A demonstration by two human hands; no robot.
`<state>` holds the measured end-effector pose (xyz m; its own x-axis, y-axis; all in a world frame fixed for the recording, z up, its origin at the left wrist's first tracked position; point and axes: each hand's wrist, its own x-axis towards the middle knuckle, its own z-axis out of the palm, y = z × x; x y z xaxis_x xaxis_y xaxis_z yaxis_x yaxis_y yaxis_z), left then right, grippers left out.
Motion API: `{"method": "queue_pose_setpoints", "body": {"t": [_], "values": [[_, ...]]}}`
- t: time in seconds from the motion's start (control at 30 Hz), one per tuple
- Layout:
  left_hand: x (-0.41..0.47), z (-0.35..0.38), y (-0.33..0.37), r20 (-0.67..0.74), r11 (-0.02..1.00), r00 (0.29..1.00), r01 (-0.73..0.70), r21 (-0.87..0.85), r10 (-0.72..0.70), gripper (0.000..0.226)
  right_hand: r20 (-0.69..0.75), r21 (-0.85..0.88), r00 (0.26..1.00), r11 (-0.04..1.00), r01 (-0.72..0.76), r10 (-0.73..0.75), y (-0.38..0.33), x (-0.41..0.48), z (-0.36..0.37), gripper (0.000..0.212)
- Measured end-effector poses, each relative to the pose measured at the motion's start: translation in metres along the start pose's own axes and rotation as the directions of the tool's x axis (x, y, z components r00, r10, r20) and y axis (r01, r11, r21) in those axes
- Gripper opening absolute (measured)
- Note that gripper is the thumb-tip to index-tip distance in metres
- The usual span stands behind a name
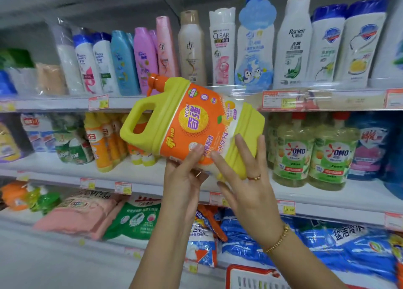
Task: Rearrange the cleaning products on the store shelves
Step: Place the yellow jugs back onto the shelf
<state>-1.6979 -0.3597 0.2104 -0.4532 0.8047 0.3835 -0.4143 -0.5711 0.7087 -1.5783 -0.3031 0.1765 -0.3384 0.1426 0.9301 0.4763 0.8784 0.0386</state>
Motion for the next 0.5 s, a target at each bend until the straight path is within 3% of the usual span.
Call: {"method": "queue_pose_setpoints", "body": {"t": [0.13,0.23,0.3,0.37,0.43,0.5], "values": [[0.001,0.0,0.008,0.112,1.0,0.993,-0.024,0.005,0.023,0.086,-0.205,0.061,0.979,0.998,0.014,-0.001,0.004,0.013,-0.005,0.053],[0.004,-0.004,0.019,0.182,0.997,0.982,-0.037,-0.074,0.05,0.101,-0.186,0.206,0.982,0.979,0.006,0.033,0.003,0.016,-0.012,0.062],[0.006,-0.007,0.024,0.266,0.996,0.96,-0.075,-0.054,0.086,0.09,-0.127,0.387,0.98,0.917,-0.094,0.154,-0.005,0.015,-0.018,0.075],[0.01,-0.009,0.029,0.267,0.995,0.959,-0.099,0.004,0.095,0.089,-0.036,0.56,0.952,0.795,-0.233,0.304,-0.016,0.016,-0.024,0.077],[0.017,-0.014,0.034,0.18,0.987,0.98,-0.112,0.113,0.09,0.103,0.101,0.728,0.908,0.592,-0.346,0.406,-0.023,0.016,-0.031,0.074],[0.019,-0.023,0.04,0.115,0.979,0.992,-0.079,0.19,0.058,0.114,0.259,0.82,0.871,0.382,-0.427,0.417,-0.02,0.014,-0.036,0.071]]}}
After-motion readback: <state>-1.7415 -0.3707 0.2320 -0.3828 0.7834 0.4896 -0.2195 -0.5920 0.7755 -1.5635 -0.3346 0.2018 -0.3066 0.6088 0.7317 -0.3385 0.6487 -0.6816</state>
